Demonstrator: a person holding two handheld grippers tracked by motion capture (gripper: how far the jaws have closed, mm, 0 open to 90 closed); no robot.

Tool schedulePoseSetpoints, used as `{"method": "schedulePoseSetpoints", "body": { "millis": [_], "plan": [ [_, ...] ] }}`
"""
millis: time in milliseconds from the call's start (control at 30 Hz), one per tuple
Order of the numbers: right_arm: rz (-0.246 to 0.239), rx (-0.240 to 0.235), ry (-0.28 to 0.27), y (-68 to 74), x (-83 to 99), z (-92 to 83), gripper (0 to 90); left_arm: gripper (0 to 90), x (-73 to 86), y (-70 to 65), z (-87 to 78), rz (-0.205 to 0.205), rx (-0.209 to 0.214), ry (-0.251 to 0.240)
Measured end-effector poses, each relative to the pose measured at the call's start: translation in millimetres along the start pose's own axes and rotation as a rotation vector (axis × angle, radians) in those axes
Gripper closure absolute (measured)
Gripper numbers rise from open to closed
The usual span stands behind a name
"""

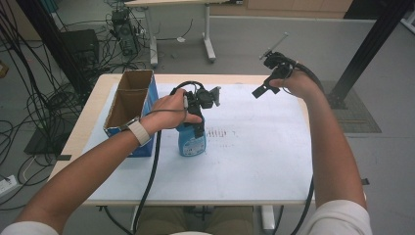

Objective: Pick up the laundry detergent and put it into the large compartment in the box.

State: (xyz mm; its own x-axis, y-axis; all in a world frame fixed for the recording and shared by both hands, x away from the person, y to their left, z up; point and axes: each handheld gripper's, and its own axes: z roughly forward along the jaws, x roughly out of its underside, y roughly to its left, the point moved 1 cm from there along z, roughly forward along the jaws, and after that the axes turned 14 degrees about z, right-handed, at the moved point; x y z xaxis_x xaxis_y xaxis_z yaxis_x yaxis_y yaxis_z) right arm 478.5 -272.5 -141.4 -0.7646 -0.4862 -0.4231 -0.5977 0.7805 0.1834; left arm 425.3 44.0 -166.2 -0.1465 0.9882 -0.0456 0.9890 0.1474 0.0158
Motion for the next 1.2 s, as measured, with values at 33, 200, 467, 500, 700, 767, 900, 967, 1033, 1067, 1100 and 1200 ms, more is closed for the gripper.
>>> {"method": "schedulePoseSetpoints", "body": {
  "millis": [33, 200, 467, 500, 700, 767, 900, 967, 1033, 1067, 1100, 1200],
  "plan": [
    [0.000, 0.000, 0.000, 0.1, -0.1, 0.0, 10.7, 19.9, 0.1, 0.0, 0.5, 0.000, 0.001, -0.001],
    [0.006, 0.001, 0.004, 0.2, 0.0, -0.2, 10.7, 22.9, 0.7, 0.1, 2.7, -0.002, 0.000, -0.002],
    [0.005, 0.000, 0.003, 0.4, 0.0, 0.0, 10.6, 28.0, 1.0, -1.7, 3.2, 0.010, -0.011, -0.002],
    [0.003, 0.000, 0.003, 0.5, 0.0, -0.2, 10.6, 28.2, 1.0, -2.0, 3.1, 0.008, -0.014, -0.001],
    [0.003, 0.000, 0.002, 0.8, 0.3, -0.7, 10.6, 37.7, 3.2, 1.6, 2.7, -0.002, 0.004, -0.010],
    [0.005, 0.000, 0.001, 0.9, 0.5, -0.8, 10.6, 37.9, 2.2, 2.0, 2.5, -0.004, 0.006, -0.005],
    [0.004, 0.000, 0.000, 1.0, 0.9, -1.3, 10.6, 38.3, 1.2, 2.4, 2.3, -0.001, 0.007, -0.001],
    [0.001, -0.001, -0.003, 0.7, 1.2, -1.4, 10.6, 38.3, 1.8, 2.5, 2.5, -0.005, 0.008, -0.004],
    [0.003, 0.002, 0.000, 1.1, 1.1, -1.6, 10.6, 38.3, 2.1, 2.5, 2.6, -0.007, 0.008, -0.005],
    [0.005, 0.002, 0.001, 1.2, 1.0, -1.6, 10.6, 38.3, 2.5, 2.5, 2.6, -0.010, 0.009, -0.007],
    [0.005, 0.002, 0.001, 1.2, 0.9, -1.5, 10.6, 38.3, 2.5, 2.4, 2.6, -0.010, 0.009, -0.007],
    [0.003, 0.001, -0.002, 1.5, 1.2, -1.6, 10.6, 38.2, 2.9, 1.7, 2.7, -0.011, 0.007, -0.009]
  ]
}}
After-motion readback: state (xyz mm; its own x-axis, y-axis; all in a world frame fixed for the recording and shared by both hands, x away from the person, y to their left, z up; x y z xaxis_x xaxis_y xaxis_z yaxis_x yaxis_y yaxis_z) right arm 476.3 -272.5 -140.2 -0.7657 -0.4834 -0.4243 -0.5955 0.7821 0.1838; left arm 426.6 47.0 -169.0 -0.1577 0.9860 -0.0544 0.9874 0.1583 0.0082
